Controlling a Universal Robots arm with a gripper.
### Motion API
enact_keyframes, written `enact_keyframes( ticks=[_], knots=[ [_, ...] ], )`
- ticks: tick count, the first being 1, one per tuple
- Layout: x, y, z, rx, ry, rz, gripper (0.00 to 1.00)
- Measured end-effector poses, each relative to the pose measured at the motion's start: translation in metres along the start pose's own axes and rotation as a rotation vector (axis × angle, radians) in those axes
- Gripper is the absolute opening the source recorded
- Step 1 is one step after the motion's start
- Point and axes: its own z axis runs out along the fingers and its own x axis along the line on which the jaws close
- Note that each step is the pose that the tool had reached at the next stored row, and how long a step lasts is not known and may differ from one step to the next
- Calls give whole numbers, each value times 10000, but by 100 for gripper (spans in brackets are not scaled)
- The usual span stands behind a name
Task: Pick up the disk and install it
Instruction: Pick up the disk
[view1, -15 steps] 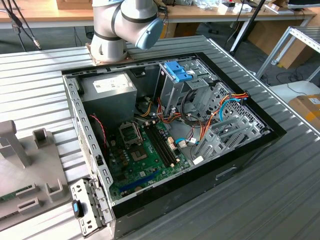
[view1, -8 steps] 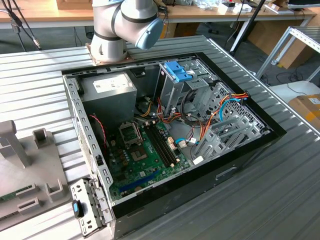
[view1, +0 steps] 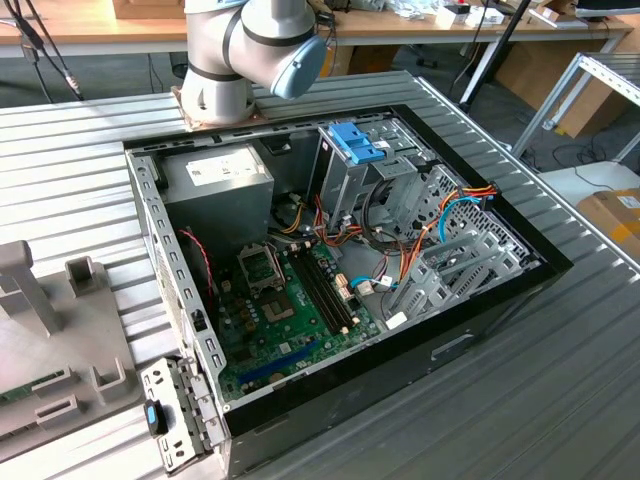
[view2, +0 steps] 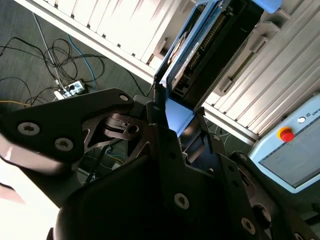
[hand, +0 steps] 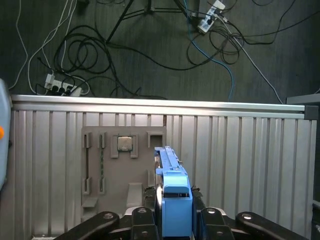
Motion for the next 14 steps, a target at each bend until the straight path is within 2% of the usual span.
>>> enact_keyframes(
  ticks=[9, 12, 14],
  knots=[
    [-1, -4, -5, -2, 1, 1, 37],
    [1, -57, -5, -2, 1, 0, 37],
    [3, -121, -5, -2, 1, 0, 37]
  ],
)
